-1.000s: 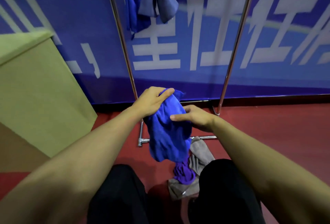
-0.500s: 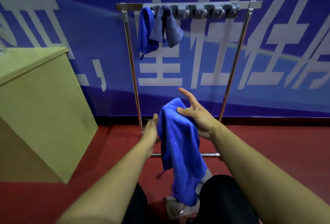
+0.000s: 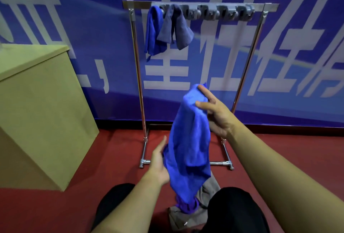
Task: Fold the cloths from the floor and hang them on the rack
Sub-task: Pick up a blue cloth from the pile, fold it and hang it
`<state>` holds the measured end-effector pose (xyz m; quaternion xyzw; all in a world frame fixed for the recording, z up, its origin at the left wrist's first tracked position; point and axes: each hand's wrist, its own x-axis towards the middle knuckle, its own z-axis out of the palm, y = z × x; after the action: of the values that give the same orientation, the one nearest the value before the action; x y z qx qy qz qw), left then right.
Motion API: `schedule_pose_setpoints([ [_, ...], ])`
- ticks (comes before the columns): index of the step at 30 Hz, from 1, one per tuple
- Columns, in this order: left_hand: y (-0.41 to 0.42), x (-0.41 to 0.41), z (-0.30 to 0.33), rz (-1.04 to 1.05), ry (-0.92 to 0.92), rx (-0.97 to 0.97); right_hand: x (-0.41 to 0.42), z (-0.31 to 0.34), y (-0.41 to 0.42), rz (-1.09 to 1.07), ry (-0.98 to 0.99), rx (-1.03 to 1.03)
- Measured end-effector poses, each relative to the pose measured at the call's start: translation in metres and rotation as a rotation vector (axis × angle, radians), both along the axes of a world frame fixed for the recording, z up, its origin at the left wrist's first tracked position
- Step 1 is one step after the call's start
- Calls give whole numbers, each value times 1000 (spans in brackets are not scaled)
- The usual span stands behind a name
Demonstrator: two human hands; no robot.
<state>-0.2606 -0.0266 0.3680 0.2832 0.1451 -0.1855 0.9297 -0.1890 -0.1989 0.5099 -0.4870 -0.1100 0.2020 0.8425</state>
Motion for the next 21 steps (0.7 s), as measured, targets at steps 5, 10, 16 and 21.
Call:
schedule_pose_setpoints([
  [5,29,32,-6,100,-75,151,2,-45,-20,-5,66,-274],
  [10,50,43,-8,213,-38,761,3,-91,-37,72,200,-703],
  [16,88,36,-22,-61,-127,1398,-3,-131,-41,144,93,-1127],
  [21,105,37,-22,-185,72,1648,2,-135,-43,-9,37,-1048],
])
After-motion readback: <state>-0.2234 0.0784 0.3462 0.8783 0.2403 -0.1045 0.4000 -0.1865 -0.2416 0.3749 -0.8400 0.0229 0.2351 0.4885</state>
